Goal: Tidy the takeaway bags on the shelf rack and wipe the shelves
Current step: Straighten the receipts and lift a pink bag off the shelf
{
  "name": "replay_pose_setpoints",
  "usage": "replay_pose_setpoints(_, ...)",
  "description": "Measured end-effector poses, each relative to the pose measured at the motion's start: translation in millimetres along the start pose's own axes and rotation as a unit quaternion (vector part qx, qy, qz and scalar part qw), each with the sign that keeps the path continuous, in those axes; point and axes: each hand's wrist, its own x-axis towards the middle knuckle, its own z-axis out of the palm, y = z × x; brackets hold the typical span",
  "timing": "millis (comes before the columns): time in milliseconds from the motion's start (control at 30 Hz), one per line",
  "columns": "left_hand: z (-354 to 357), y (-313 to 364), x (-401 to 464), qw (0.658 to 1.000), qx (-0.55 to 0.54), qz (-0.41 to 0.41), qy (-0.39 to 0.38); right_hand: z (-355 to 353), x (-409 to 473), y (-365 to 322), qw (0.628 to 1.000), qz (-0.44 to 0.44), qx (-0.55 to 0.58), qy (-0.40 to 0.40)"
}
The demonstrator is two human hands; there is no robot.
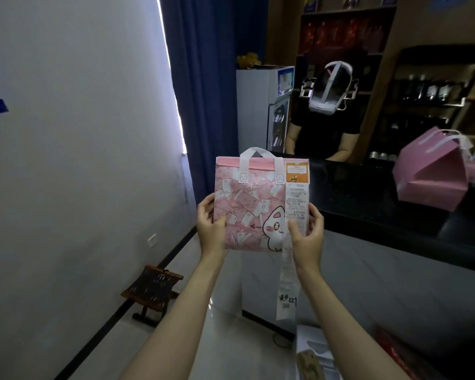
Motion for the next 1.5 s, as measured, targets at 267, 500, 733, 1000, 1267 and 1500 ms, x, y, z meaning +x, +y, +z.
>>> replay_pose_setpoints(267, 62, -38, 102, 1.0, 0.005, -0.001, -0.013, 22, 100, 31, 1.0, -0.011, -0.012, 0.02)
replay_pose_setpoints(500, 106, -76, 196, 0.999, 0.009, -0.019, -0.027, 46, 183, 62, 0.997, -0.037, -0.047, 0.038)
replay_pose_setpoints(733, 142, -98, 247, 0.998, 0.0, -0.036, -0.047, 55, 231, 86, 0.997, -0.034, -0.047, 0.055)
replay_pose_setpoints(1000, 159, -115, 268, 0.997, 0.047, -0.029, -0.055, 59, 242, 105, 0.996, -0.018, -0.072, 0.052)
replay_pose_setpoints(1267, 149, -116, 262, 0.994, 0.1, 0.004, -0.041, 49, 234, 109, 0.996, -0.008, -0.079, 0.03)
replay_pose_setpoints(1500, 116, -104, 204, 0.991, 0.13, 0.008, 0.028, 18, 200, 95, 0.997, 0.009, -0.073, -0.002)
